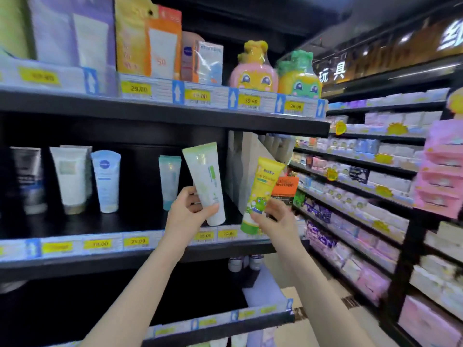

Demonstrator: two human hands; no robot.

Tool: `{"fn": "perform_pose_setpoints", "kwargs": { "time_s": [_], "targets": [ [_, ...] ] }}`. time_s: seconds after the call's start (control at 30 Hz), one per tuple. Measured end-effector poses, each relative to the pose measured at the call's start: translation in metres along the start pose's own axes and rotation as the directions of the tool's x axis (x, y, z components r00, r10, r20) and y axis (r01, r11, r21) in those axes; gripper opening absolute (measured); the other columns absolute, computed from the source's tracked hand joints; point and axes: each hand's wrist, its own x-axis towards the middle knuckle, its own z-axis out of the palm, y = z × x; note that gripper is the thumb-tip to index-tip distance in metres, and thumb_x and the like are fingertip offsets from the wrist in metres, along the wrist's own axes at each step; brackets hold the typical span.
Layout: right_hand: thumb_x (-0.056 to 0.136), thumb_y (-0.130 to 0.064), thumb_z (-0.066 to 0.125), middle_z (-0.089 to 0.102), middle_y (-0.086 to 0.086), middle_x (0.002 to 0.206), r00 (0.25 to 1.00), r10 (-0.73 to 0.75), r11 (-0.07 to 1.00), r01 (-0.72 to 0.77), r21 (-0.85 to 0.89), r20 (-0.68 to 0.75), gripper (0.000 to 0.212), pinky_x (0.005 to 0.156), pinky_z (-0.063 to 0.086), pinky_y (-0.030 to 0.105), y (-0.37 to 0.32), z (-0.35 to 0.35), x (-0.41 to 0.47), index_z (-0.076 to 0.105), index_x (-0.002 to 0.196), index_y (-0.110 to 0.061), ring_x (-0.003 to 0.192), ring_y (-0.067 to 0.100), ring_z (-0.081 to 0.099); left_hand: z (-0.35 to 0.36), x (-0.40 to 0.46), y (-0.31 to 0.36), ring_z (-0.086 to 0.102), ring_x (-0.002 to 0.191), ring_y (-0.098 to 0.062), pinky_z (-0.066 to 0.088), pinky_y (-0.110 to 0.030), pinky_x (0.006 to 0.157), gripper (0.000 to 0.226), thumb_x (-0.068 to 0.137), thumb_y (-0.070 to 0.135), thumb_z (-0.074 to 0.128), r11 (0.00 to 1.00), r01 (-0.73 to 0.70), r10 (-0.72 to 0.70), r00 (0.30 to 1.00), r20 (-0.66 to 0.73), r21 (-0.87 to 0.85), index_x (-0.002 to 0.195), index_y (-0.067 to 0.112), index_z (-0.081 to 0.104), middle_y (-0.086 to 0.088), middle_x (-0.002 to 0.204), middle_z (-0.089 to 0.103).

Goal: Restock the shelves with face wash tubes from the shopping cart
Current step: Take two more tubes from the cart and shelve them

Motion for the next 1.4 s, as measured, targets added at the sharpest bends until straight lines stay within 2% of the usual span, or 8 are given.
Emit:
{"fn": "perform_pose_setpoints", "kwargs": {
  "time_s": [0.1, 0.23, 0.37, 0.53, 0.67, 0.9, 1.23, 1.4],
  "targets": [
    [0.082, -0.007, 0.069, 0.060, -0.008, 0.098, 1.000, -0.022, 0.997, 0.023, -0.076, 0.020, 0.035, 0.070, 0.048, 0.017, 0.004, 0.018, 0.025, 0.050, 0.104, -0.026, 0.088, 0.001, 0.057, -0.010, 0.022, -0.001, 0.061, 0.092, -0.009, 0.047, -0.024, 0.077, 0.038, 0.077, 0.013, 0.074, 0.995, -0.004, 0.004, 1.000, -0.001, 0.102, 0.104, 0.026, 0.050, 0.006, 0.100, 0.063],
    [0.080, -0.009, 0.071, 0.060, -0.010, 0.097, 0.999, -0.041, 0.981, 0.046, -0.187, 0.031, 0.041, 0.082, 0.045, 0.024, 0.014, 0.040, 0.059, 0.052, 0.116, -0.017, 0.094, 0.008, 0.058, -0.017, 0.049, -0.005, 0.056, 0.082, 0.002, 0.040, -0.012, 0.061, 0.036, 0.079, 0.016, 0.072, 0.980, -0.020, 0.017, 1.000, 0.018, 0.199, 0.102, 0.026, 0.047, 0.013, 0.092, 0.058],
    [0.082, -0.011, 0.069, 0.061, -0.005, 0.099, 0.995, -0.074, 0.935, 0.090, -0.344, 0.061, 0.036, 0.072, 0.044, 0.014, 0.022, 0.053, 0.081, 0.053, 0.114, -0.012, 0.087, 0.007, 0.057, -0.023, 0.066, -0.014, 0.056, 0.078, 0.001, 0.041, -0.013, 0.061, 0.038, 0.078, 0.019, 0.073, 0.950, -0.013, 0.004, 1.000, 0.028, 0.311, 0.103, 0.024, 0.045, 0.011, 0.091, 0.058],
    [0.083, -0.013, 0.068, 0.066, 0.007, 0.105, 0.993, -0.060, 0.838, 0.107, -0.535, 0.104, 0.037, 0.086, 0.049, 0.036, 0.028, 0.068, 0.094, 0.049, 0.114, -0.008, 0.097, 0.023, 0.062, -0.028, 0.076, -0.024, 0.060, 0.087, -0.011, 0.047, -0.026, 0.076, 0.040, 0.077, 0.017, 0.075, 0.957, 0.032, -0.049, 0.998, 0.050, 0.290, 0.103, 0.023, 0.045, 0.006, 0.096, 0.058],
    [0.085, -0.014, 0.067, 0.064, 0.007, 0.110, 0.993, -0.045, 0.784, 0.101, -0.612, 0.107, 0.039, 0.082, 0.046, 0.029, 0.032, 0.076, 0.094, 0.046, 0.116, -0.007, 0.102, 0.022, 0.061, -0.030, 0.078, -0.028, 0.061, 0.089, -0.015, 0.052, -0.036, 0.085, 0.039, 0.076, 0.014, 0.075, 0.968, 0.058, -0.076, 0.995, 0.066, 0.243, 0.103, 0.021, 0.047, 0.003, 0.097, 0.059],
    [0.084, -0.013, 0.068, 0.063, 0.009, 0.114, 0.996, 0.036, 0.738, 0.025, -0.675, 0.077, 0.038, 0.087, 0.047, 0.033, 0.038, 0.077, 0.100, 0.045, 0.115, -0.007, 0.106, 0.024, 0.060, -0.030, 0.079, -0.031, 0.062, 0.093, -0.019, 0.052, -0.044, 0.089, 0.038, 0.077, 0.013, 0.074, 0.973, 0.089, -0.107, 0.991, 0.076, 0.211, 0.104, 0.018, 0.048, -0.003, 0.105, 0.060],
    [0.085, -0.015, 0.067, 0.061, 0.011, 0.118, 0.990, 0.114, 0.651, -0.014, -0.759, 0.079, 0.040, 0.087, 0.045, 0.034, 0.040, 0.077, 0.104, 0.044, 0.116, -0.006, 0.108, 0.028, 0.058, -0.031, 0.076, -0.032, 0.061, 0.096, -0.017, 0.051, -0.043, 0.091, 0.037, 0.078, 0.013, 0.073, 0.974, 0.099, -0.119, 0.989, 0.090, 0.206, 0.103, 0.022, 0.046, -0.003, 0.108, 0.060],
    [0.089, -0.019, 0.060, 0.057, 0.017, 0.119, 0.992, 0.114, 0.518, -0.011, -0.855, 0.057, 0.039, 0.086, 0.044, 0.038, 0.041, 0.080, 0.104, 0.040, 0.119, -0.005, 0.109, 0.035, 0.055, -0.031, 0.075, -0.032, 0.061, 0.096, -0.017, 0.051, -0.044, 0.091, 0.038, 0.078, 0.014, 0.073, 0.974, 0.095, -0.115, 0.989, 0.088, 0.208, 0.104, 0.022, 0.046, -0.002, 0.107, 0.060]
  ]
}}
